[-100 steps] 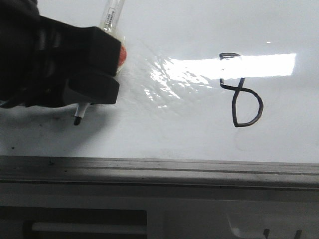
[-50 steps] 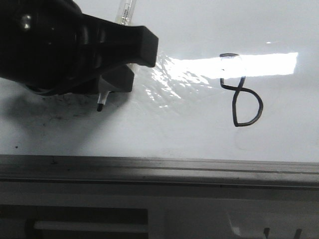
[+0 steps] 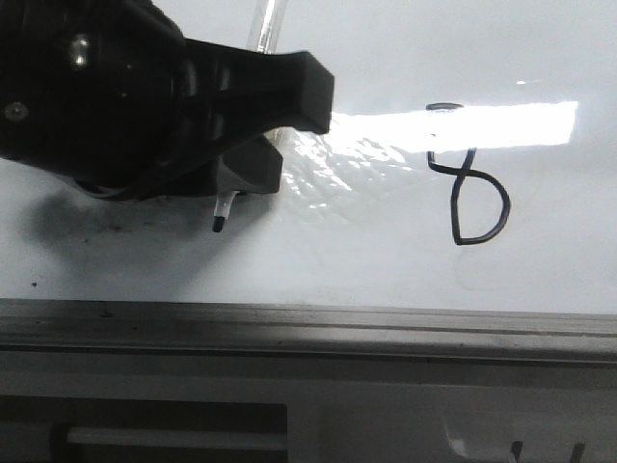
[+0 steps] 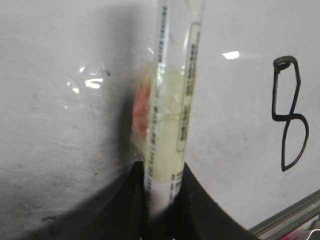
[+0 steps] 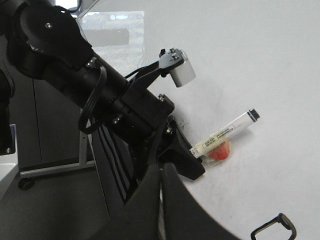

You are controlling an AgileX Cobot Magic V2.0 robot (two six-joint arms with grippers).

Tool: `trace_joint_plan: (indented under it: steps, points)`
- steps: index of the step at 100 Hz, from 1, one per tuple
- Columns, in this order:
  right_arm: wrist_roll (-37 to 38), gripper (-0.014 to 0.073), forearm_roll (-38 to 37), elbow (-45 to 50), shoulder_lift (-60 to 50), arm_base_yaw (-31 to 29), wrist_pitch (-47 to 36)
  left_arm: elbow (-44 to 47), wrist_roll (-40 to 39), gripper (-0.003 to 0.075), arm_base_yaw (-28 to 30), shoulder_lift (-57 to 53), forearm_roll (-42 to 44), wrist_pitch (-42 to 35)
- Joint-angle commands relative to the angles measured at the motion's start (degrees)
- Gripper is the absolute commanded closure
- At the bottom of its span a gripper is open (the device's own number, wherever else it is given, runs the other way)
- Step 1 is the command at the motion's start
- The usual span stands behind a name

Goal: Write number 8 on whiteboard

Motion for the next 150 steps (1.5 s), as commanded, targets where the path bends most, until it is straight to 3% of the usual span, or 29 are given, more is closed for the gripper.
trace_joint_plan:
  steps: [1,150]
  points:
    - [-0.2,0.0646,0.3,-1.6,-0.2,-0.2,-5.1,-0.6,-0.4,0.0741,0.6,0.5,-0.7,-6.3]
    - [-0.2,0.0646,0.3,-1.5,-0.2,-0.2,-5.4,-0.6,-0.4,0.0741,1.3,4.5,-3.7,-9.6]
